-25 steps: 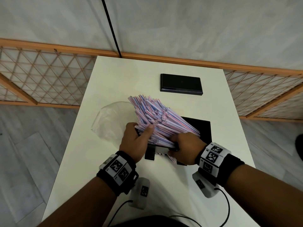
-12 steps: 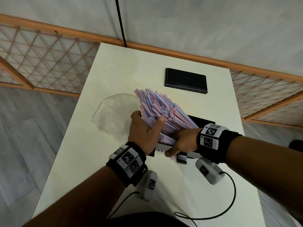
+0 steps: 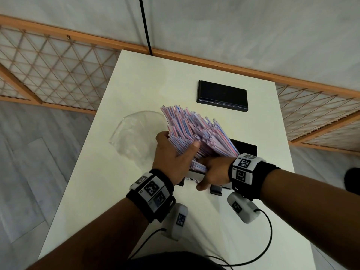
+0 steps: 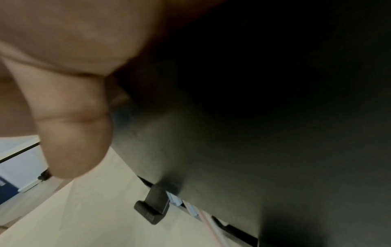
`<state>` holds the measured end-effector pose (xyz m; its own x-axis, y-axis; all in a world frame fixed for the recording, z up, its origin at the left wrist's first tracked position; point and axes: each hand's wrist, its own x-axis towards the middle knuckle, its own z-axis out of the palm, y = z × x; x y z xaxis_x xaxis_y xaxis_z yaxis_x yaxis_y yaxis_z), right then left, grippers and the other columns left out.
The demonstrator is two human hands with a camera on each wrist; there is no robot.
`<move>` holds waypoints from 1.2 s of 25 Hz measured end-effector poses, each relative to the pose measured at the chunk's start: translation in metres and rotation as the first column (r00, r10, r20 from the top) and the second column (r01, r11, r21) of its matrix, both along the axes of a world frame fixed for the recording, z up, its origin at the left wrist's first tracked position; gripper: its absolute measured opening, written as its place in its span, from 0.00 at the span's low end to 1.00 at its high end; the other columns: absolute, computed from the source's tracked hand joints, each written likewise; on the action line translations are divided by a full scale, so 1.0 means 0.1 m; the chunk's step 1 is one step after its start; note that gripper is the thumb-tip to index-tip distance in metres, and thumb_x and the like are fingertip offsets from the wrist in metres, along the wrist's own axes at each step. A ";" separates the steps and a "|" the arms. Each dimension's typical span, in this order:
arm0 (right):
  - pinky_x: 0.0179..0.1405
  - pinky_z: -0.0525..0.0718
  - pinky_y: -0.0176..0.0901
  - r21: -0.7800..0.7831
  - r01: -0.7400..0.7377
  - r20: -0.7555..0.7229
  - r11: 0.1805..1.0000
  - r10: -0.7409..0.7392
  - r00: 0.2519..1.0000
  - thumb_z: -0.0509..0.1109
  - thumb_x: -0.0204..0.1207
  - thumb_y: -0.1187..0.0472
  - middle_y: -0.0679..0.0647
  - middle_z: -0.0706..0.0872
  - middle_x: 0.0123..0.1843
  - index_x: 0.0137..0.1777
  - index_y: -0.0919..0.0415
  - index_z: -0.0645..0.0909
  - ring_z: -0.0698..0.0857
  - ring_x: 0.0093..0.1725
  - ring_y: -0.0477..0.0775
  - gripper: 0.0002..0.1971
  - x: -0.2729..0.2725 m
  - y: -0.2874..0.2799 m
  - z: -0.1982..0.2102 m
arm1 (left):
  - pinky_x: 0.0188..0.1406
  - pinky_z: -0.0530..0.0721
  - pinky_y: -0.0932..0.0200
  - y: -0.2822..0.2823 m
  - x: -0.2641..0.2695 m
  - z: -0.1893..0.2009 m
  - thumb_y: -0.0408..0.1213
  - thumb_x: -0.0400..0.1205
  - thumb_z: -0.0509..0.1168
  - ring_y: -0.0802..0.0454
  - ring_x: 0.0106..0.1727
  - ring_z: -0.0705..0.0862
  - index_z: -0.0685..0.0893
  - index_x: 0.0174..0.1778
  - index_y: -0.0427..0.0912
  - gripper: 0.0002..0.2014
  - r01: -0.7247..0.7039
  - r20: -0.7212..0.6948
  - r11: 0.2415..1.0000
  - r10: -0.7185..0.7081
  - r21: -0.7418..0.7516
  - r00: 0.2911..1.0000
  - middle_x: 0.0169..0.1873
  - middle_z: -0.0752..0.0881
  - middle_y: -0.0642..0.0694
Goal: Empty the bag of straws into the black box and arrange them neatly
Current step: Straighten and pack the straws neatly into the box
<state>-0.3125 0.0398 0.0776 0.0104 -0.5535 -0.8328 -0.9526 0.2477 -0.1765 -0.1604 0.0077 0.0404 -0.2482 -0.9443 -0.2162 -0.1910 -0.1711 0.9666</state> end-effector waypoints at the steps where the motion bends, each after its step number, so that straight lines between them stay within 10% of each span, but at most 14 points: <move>1: 0.72 0.76 0.52 -0.010 0.003 -0.010 1.000 -0.003 1.000 0.77 0.65 0.38 0.48 0.82 0.70 0.76 0.48 0.72 0.79 0.69 0.55 0.39 0.01 0.00 0.00 | 0.55 0.86 0.59 0.01 0.00 0.00 0.52 0.74 0.77 0.59 0.58 0.86 0.66 0.65 0.44 0.33 -0.002 -0.002 1.000 0.002 0.003 1.000 0.58 0.83 0.54; 6: 0.69 0.79 0.48 -0.103 0.098 0.056 0.990 -0.092 0.994 0.81 0.63 0.43 0.48 0.84 0.67 0.73 0.51 0.75 0.82 0.68 0.54 0.38 -0.04 0.00 0.07 | 0.60 0.85 0.54 0.01 0.03 0.07 0.46 0.78 0.76 0.61 0.58 0.86 0.66 0.61 0.46 0.26 -0.001 -0.047 1.000 0.001 -0.004 0.999 0.57 0.82 0.57; 10: 0.69 0.73 0.37 -0.158 0.205 0.171 0.966 -0.177 0.969 0.83 0.64 0.41 0.44 0.79 0.72 0.77 0.52 0.72 0.78 0.73 0.50 0.43 -0.07 0.03 0.24 | 0.62 0.86 0.43 -0.01 0.07 0.10 0.62 0.74 0.69 0.54 0.60 0.87 0.69 0.62 0.47 0.29 -0.028 -0.049 0.997 0.024 -0.073 0.999 0.58 0.84 0.49; 14: 0.59 0.82 0.41 -0.171 0.257 0.224 0.951 -0.216 0.950 0.82 0.60 0.34 0.40 0.88 0.56 0.61 0.48 0.82 0.87 0.57 0.48 0.32 -0.02 0.06 0.19 | 0.63 0.86 0.46 -0.01 0.10 0.13 0.65 0.74 0.67 0.53 0.62 0.86 0.68 0.71 0.48 0.36 -0.090 -0.043 0.991 0.086 -0.095 0.995 0.63 0.84 0.49; 18: 0.60 0.79 0.39 -0.181 0.145 0.135 0.973 -0.121 0.983 0.75 0.66 0.31 0.44 0.83 0.59 0.65 0.53 0.79 0.83 0.64 0.53 0.34 0.04 0.08 0.24 | 0.64 0.85 0.51 0.03 0.10 0.16 0.55 0.83 0.67 0.67 0.57 0.86 0.71 0.73 0.49 0.26 -0.078 -0.029 0.993 0.075 -0.088 0.997 0.57 0.86 0.60; 23: 0.33 0.75 0.43 -0.110 0.090 -0.030 0.990 -0.094 0.995 0.71 0.60 0.22 0.49 0.82 0.35 0.38 0.54 0.79 0.82 0.37 0.52 0.32 0.03 0.06 0.14 | 0.68 0.83 0.47 -0.05 0.10 0.12 0.53 0.80 0.69 0.47 0.70 0.82 0.67 0.77 0.45 0.33 -0.160 -0.075 0.987 0.161 0.022 0.984 0.71 0.79 0.46; 30: 0.69 0.80 0.50 0.033 0.165 0.027 0.986 -0.166 0.986 0.80 0.64 0.37 0.49 0.83 0.69 0.77 0.50 0.70 0.82 0.67 0.57 0.42 0.04 0.00 0.10 | 0.66 0.83 0.40 -0.03 0.07 0.09 0.61 0.76 0.66 0.50 0.60 0.85 0.70 0.72 0.45 0.33 -0.107 -0.034 0.994 0.107 0.026 0.994 0.58 0.85 0.52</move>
<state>-0.3081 0.0395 0.0875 -0.0543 -0.5239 -0.8501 -0.8926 0.4070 -0.1938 -0.1533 0.0048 0.0493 -0.1538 -0.9605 -0.2321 -0.1366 -0.2119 0.9677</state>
